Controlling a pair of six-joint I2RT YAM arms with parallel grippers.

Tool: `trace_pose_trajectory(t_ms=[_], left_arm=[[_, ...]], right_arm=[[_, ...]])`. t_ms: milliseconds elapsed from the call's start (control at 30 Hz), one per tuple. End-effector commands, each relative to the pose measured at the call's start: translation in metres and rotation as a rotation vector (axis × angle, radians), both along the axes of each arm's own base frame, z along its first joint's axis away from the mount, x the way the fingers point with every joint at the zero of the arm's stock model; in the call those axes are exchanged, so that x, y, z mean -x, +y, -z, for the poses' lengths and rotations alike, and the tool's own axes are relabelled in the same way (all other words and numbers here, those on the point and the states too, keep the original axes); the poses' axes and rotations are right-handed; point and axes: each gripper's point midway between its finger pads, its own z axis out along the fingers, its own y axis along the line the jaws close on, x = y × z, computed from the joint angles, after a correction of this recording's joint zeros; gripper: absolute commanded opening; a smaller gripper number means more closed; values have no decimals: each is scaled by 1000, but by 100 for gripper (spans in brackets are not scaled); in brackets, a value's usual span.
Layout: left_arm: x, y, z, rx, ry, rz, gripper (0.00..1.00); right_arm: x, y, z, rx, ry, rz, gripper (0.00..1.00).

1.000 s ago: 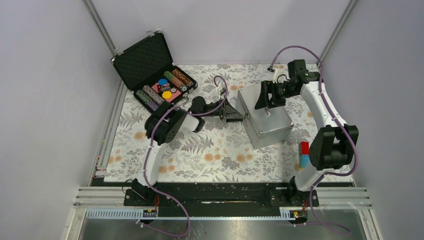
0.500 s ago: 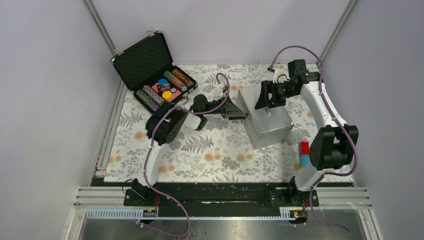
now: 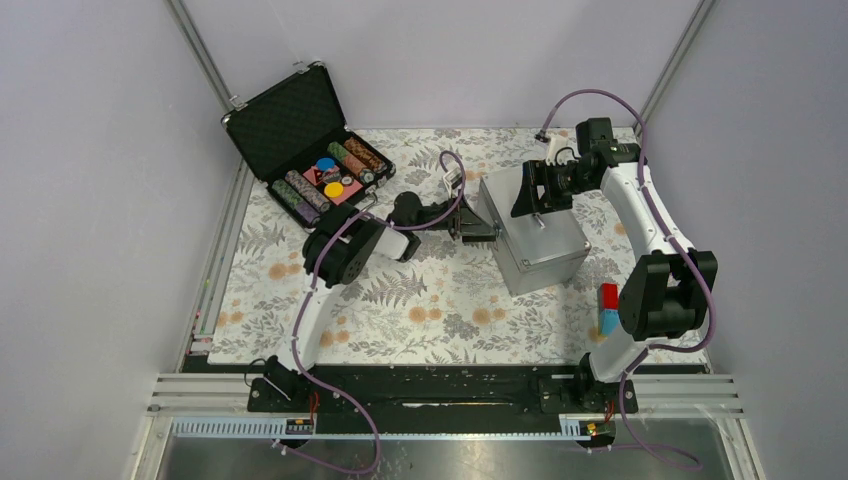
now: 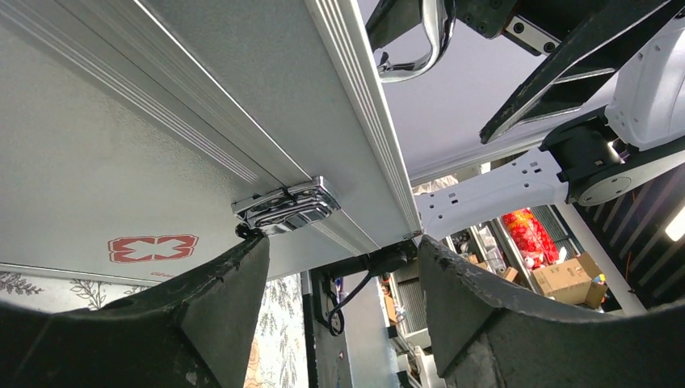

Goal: Organize the medicine kit
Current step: Close the medicine box at the center of the board, then reset both arms

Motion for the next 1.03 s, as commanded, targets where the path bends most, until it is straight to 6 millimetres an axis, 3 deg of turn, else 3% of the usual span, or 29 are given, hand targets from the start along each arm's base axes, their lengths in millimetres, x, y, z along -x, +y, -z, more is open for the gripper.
trace_pose_trajectory(t_ms=[0,133,267,300,333,533,567,667,800,867,1000], left_arm=[[-6,-9,-11,60,-77,-25,68],[-3,4,-12,43,-83,-22,68],[-13,36,-17,3,-91,-73,71],[-17,45,-18,-13,-91,-89,89],[-23,55,-21,-22,-93,-111,98],[-61,104,-49,-172,-223,-274,99],[-70,111,-65,-246,-320,-332,99],[-102,145,-77,-626,-544,-480,99],[-135,199,-130,-796,-637,-707,99],[-141,221,-155,-809,-665,-799,99],[-138,246,-186,-829,-729,-899,99]], right_arm=[[9,-7,30,76,96,-5,79],[4,-8,23,82,69,1,80],[-12,-14,4,114,-7,47,91],[-19,-17,-4,132,-38,72,98],[-25,-22,-13,152,-70,99,99],[-64,-55,-87,268,-306,327,100],[-69,-60,-99,280,-345,365,100],[-80,-92,-127,362,-416,590,99],[-77,-125,-153,498,-448,738,99],[-74,-130,-163,510,-458,758,100],[-73,-111,-175,403,-485,706,100]])
